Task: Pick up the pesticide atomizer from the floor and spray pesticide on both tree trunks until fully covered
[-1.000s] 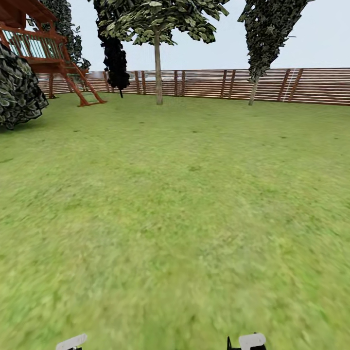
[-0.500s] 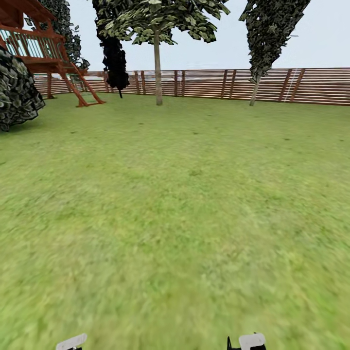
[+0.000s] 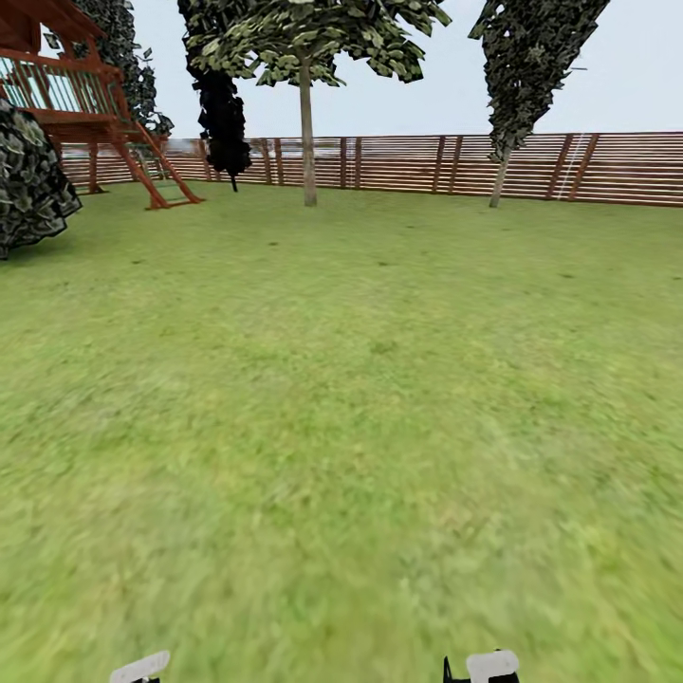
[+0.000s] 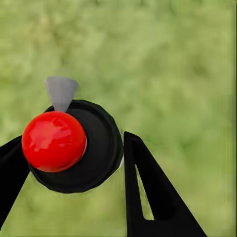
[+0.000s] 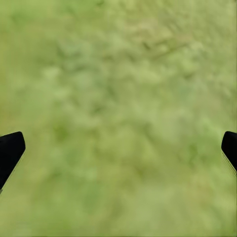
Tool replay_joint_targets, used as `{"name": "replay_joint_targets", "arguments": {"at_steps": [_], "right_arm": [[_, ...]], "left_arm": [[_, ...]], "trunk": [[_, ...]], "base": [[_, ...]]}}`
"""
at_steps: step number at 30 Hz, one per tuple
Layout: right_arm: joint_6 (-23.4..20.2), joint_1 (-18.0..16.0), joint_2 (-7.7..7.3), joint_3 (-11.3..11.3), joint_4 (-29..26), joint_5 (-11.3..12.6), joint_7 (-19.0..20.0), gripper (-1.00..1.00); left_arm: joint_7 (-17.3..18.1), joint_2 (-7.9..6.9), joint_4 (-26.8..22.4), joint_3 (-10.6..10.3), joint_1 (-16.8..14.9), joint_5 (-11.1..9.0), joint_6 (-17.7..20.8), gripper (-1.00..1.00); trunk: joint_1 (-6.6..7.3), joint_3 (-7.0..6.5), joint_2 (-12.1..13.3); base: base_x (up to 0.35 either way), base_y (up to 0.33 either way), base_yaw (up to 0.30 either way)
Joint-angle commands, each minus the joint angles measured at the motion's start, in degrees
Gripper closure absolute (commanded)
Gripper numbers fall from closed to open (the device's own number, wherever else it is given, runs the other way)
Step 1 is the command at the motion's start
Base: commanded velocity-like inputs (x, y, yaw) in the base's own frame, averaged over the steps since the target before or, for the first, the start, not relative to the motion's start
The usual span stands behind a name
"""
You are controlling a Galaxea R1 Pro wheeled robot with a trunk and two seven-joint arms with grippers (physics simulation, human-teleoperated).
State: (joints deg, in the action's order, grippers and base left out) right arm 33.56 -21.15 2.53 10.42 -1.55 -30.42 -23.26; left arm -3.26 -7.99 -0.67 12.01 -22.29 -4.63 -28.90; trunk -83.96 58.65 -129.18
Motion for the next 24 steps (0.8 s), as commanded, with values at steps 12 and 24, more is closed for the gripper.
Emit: {"name": "replay_joint_targets", "arguments": {"at_steps": [12,24], "right_arm": [[0.1,0.0,0.01,0.4,0.1,-0.6,-0.3,-1.00],[0.1,0.0,0.01,0.4,0.1,-0.6,-0.3,-1.00]], "left_arm": [[0.0,0.03,0.0,-0.2,0.3,-0.5,-0.2,1.00],[0.0,0.12,0.0,-0.2,0.5,-0.5,-0.2,1.00]], "trunk": [[-0.03,0.05,0.0],[-0.03,0.05,0.0]], "base": [[0.342,0.000,0.000],[0.342,0.000,0.000]]}}
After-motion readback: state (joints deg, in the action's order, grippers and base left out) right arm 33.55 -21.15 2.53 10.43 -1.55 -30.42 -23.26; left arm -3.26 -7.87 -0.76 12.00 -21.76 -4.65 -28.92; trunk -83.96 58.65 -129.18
